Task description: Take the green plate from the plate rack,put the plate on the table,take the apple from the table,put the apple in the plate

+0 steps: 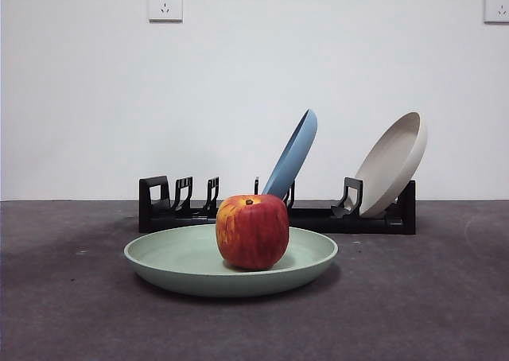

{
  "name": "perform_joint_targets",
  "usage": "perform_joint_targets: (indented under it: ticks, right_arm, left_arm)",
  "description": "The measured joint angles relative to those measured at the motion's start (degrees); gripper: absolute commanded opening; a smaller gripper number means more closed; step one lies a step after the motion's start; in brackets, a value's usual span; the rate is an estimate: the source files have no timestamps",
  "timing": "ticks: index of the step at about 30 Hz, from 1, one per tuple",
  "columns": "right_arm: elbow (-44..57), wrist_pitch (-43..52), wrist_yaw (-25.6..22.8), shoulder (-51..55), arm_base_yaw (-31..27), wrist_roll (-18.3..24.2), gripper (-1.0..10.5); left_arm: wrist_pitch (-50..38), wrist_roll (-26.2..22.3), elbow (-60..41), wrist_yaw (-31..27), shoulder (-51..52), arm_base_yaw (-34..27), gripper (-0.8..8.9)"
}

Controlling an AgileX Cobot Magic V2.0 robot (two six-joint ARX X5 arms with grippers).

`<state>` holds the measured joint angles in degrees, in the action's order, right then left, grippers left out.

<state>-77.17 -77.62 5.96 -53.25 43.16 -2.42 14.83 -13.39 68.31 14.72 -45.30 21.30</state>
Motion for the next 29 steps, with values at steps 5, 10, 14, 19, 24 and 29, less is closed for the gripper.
perform_joint_targets:
  ticks: [5, 10, 14, 19, 24, 29]
  right_arm:
    - [0.0, 0.0, -0.02, -0.02, 0.0, 0.0, -0.2]
    - [0.0, 0.0, 0.0, -0.02, 0.0, 0.0, -0.2]
    - [0.0, 0.0, -0.02, -0.02, 0.0, 0.0, -0.2]
    - [0.0, -0.02, 0.0, -0.02, 0.0, 0.0, -0.2]
    - [0.0, -0.02, 0.0, -0.02, 0.0, 0.0, -0.2]
    - [0.0, -0.02, -0.02, -0.02, 0.0, 0.0, -0.2]
  left_arm:
    - [-12.22, -0.15, -18.01, 0.02, 10.32, -8.33, -0.03]
    - [-17.84, -0.15, -33.53, -0.57, 19.26, -13.7, -0.03]
    - [-17.99, -0.11, -43.76, -2.78, 25.16, -16.13, -0.03]
    - [-17.94, -0.04, -52.89, -3.15, 31.63, -17.46, -0.03]
    - [-18.03, 1.18, -59.39, -3.65, 36.0, -18.53, -0.03]
    - [-17.81, 2.56, -64.32, -4.11, 39.47, -19.12, -0.03]
